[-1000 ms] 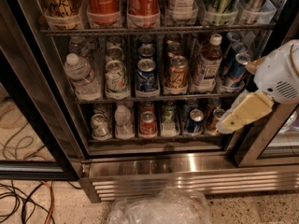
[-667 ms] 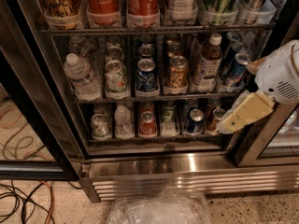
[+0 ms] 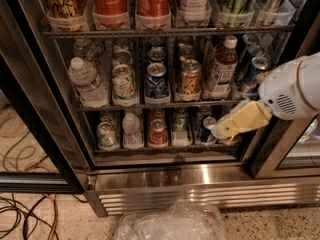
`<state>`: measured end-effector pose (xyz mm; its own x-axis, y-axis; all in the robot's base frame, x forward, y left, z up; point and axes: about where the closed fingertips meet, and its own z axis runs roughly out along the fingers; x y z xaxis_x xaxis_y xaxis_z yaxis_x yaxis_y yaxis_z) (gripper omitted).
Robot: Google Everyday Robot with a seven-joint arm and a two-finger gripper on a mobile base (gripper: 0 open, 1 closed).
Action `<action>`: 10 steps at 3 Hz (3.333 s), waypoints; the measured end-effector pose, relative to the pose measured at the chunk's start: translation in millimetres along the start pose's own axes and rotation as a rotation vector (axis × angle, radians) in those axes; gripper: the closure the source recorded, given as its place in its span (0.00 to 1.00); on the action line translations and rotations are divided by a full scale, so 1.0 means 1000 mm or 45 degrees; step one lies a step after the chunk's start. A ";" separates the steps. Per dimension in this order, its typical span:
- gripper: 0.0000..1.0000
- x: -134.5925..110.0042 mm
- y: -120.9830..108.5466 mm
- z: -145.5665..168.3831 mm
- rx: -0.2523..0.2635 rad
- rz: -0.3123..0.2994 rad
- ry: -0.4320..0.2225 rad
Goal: Pick blue plastic bottle from middle shelf of fridge
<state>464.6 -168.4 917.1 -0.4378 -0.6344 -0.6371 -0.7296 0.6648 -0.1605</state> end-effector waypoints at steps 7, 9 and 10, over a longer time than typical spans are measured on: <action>0.00 -0.006 -0.022 0.061 0.395 0.530 -0.398; 0.00 0.012 -0.049 0.045 0.613 0.512 -0.591; 0.00 0.006 -0.053 0.039 0.641 0.506 -0.635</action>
Offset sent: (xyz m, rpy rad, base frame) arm 0.0526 0.0188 -0.0176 0.3098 -0.2781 -0.3938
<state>521.5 -192.0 892.6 -0.2424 -0.1424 -0.9597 -0.1934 0.9764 -0.0960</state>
